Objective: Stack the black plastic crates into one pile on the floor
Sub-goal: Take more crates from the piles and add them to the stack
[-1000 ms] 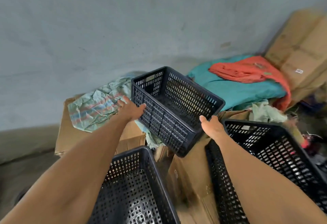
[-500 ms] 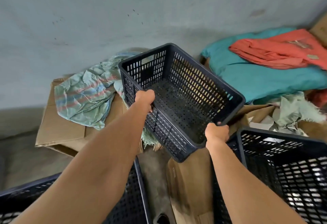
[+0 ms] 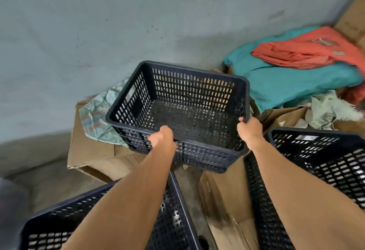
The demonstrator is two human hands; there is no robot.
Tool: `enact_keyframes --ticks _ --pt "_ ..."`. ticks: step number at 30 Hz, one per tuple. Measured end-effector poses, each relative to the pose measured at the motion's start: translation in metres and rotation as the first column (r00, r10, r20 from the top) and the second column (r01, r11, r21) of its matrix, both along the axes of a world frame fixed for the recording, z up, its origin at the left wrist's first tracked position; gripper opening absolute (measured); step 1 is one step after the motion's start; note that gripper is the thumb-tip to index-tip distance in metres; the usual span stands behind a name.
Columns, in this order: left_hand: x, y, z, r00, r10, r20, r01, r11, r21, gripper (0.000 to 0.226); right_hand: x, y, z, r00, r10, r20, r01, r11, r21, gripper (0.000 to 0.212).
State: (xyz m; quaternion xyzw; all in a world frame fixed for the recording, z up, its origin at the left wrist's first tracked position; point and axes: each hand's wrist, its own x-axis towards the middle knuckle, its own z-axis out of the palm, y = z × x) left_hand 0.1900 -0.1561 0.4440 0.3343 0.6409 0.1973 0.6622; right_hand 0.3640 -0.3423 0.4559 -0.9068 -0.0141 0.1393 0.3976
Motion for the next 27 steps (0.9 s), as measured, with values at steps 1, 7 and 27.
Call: enact_keyframes --ticks 1,7,27 --pt "-0.010 -0.001 -0.004 1.000 -0.020 0.000 0.020 0.999 -0.040 0.018 -0.004 0.001 -0.003 1.000 0.025 -0.011 -0.026 0.999 -0.031 0.033" --pt "-0.036 0.022 0.001 0.957 -0.078 -0.279 0.120 0.983 0.136 0.083 -0.010 -0.012 -0.031 0.996 0.029 -0.080 -0.042 0.985 -0.169 0.040" --pt "0.012 0.197 0.005 0.476 -0.169 -0.863 0.774 0.547 0.319 0.035 0.027 0.018 -0.045 0.996 -0.080 0.048 0.089 0.974 -0.208 0.034"
